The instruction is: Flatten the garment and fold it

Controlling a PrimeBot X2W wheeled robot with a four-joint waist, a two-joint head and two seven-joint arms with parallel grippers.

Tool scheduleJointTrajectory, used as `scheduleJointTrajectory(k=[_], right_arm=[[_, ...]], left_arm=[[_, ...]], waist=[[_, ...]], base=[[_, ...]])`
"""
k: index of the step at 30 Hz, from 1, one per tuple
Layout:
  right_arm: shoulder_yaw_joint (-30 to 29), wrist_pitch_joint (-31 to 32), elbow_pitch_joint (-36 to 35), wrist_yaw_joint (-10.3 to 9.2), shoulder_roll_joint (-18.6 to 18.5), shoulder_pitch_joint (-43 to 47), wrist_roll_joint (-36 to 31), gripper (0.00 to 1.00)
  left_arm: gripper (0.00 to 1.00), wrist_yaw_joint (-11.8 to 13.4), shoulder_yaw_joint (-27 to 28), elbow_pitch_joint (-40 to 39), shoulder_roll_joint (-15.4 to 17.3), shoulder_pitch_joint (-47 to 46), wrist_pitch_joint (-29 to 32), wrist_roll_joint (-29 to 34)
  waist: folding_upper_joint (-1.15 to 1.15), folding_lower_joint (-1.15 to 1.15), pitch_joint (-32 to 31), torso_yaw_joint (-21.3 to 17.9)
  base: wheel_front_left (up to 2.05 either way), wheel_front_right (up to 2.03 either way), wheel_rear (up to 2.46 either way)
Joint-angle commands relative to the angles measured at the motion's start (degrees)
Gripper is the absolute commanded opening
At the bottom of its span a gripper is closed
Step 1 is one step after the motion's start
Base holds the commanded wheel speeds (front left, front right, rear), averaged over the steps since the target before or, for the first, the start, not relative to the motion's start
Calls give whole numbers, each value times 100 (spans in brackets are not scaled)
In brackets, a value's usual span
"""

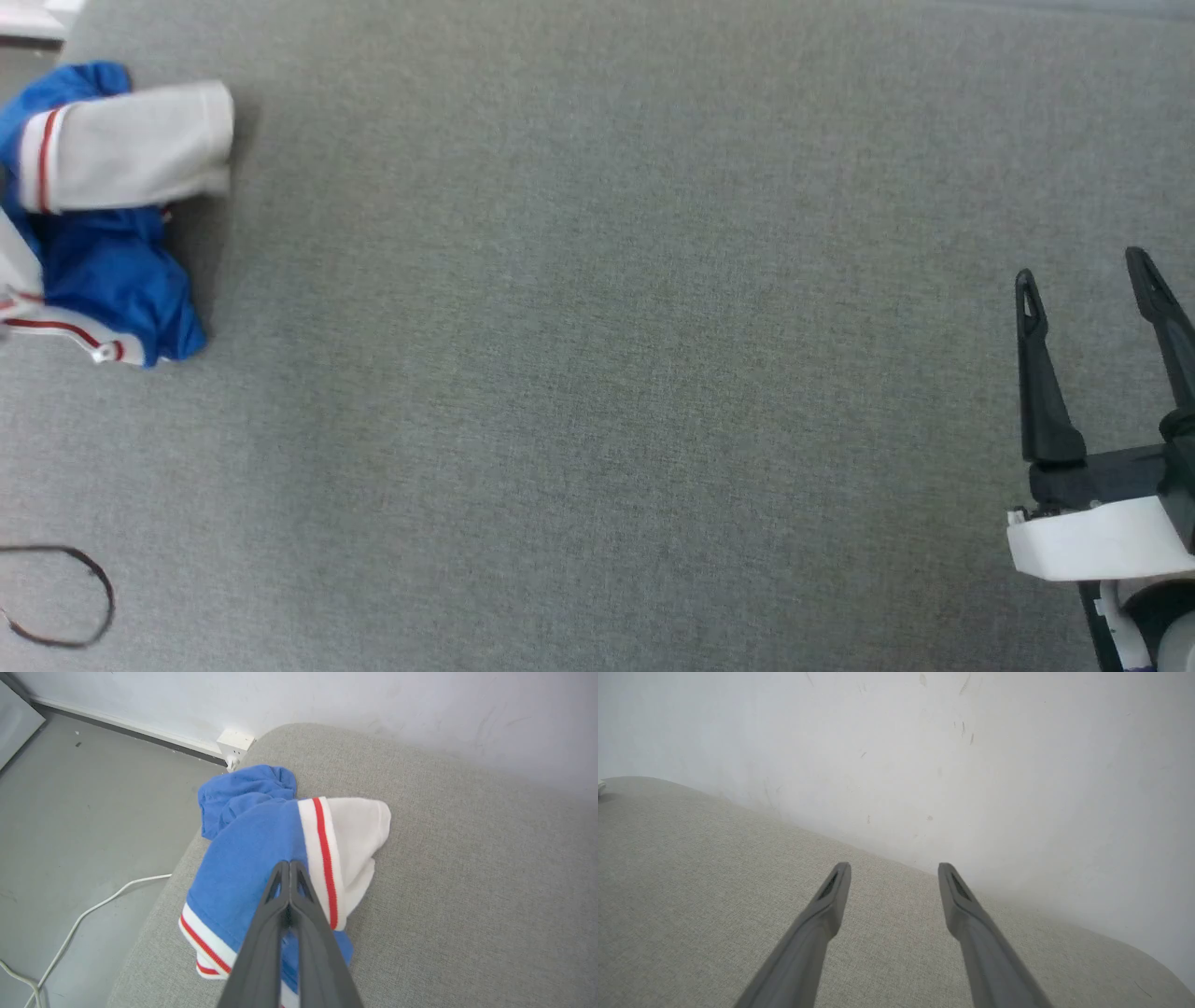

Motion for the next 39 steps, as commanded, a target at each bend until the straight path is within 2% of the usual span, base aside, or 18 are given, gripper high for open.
scheduleJointTrajectory(k=[1,7,17,29,39], right_arm=[[0,-56,38,-5,22,-47,52,100],[-67,-296,343,-5,90,-30,187,100],[-241,-702,876,-5,102,162,813,100],[-433,-1048,1275,-5,103,409,1239,100],[-575,-1183,1417,-5,103,460,1381,100]], left_arm=[[0,-46,25,-74,79,-134,-40,-5],[0,-221,-27,-504,178,-558,-138,-21],[0,-279,-271,-1210,2,-1580,-11,-101],[0,-61,-820,-1759,-849,-2699,400,-317],[0,121,-1348,-2289,-1768,-2932,830,-727]], waist=[[0,0,-222,18],[0,0,-666,41],[0,0,-1393,-95],[0,0,-2026,-542],[0,0,-2149,-1059]], base=[[0,0,0],[0,0,0],[0,0,0],[0,0,0],[0,0,0]])
